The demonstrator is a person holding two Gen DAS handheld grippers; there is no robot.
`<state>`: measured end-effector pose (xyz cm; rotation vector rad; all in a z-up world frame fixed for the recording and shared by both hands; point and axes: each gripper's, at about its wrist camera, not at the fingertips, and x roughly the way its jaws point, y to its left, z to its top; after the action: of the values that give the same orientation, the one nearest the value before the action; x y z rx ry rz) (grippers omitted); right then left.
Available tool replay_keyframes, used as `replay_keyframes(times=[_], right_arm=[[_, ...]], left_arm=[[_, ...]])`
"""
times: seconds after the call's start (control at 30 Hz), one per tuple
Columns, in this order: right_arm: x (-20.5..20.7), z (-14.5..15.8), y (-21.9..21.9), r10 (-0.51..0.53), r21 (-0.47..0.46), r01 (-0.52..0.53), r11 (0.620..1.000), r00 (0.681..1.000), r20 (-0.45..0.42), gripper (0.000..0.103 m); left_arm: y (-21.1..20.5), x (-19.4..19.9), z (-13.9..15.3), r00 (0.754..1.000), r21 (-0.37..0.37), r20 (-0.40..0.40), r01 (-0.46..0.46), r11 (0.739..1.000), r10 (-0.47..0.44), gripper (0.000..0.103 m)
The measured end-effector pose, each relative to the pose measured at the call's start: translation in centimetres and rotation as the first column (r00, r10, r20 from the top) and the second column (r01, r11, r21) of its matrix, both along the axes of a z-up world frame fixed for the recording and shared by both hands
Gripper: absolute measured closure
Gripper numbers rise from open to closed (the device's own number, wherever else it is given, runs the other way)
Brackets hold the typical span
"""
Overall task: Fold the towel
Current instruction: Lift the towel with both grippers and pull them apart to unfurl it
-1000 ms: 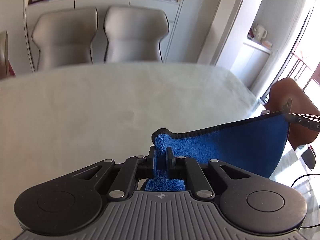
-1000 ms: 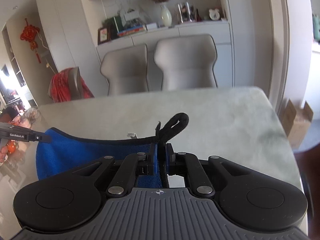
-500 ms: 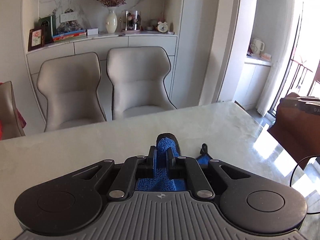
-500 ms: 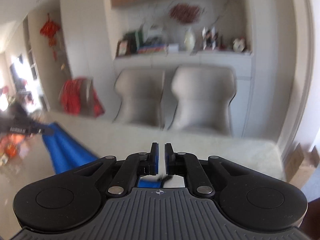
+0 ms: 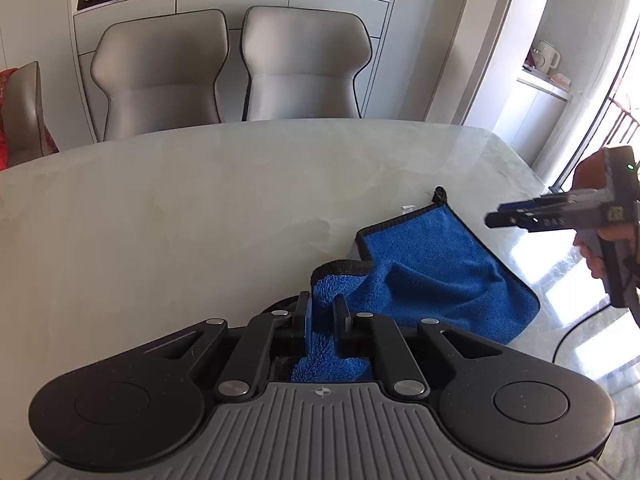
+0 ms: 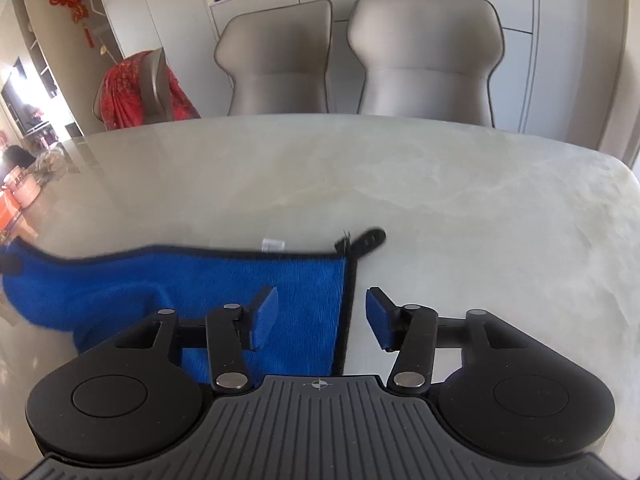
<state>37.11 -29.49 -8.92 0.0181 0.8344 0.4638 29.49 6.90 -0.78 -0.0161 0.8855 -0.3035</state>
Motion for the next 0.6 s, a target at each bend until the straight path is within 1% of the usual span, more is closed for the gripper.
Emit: replay_keyframes(times=[0.13,0.23,0.47,0.5,0.57,0.6], right_arm=[[1.2,-2.0,0.4,-0.024,-0.027,0.025,0.999,0.999,0.027,0.048],[1.6,-2.9,0.9,-0.032,-0.042,0.034,0.999,0.998,0.049,0.048],[1.0,-4.5,2.0,0.006,-0.088,0.003,0.996,0.995,0.096,0.046],[0.9,-4.7,2.2,0.012,-0.095,-0.002,0.996,0.995,0.102,0.046],[0.7,-5.1,2.5,0.024,-0.108,-0.011,0.994,0.993,0.115,0.040],[0.6,-5.3,2.7,0.030,-0.115,-0.016,0.993,0.992,0.122,0.036]], left_arm=[[0.5,0.3,-0.7,1.000,-0.009,-0.007,-0.008,1.000,0.007,0.094],[0.9,0.8,-1.1,1.000,-0.018,-0.016,-0.015,1.000,0.015,0.094],[1.6,1.7,-2.3,0.999,-0.037,-0.032,-0.032,0.999,0.031,0.094],[1.6,1.8,-2.4,0.999,-0.037,-0.034,-0.033,0.999,0.032,0.094],[1.6,2.0,-2.5,0.999,-0.036,-0.037,-0.032,0.999,0.031,0.094],[1.7,2.1,-2.6,0.999,-0.036,-0.038,-0.033,0.999,0.032,0.094]])
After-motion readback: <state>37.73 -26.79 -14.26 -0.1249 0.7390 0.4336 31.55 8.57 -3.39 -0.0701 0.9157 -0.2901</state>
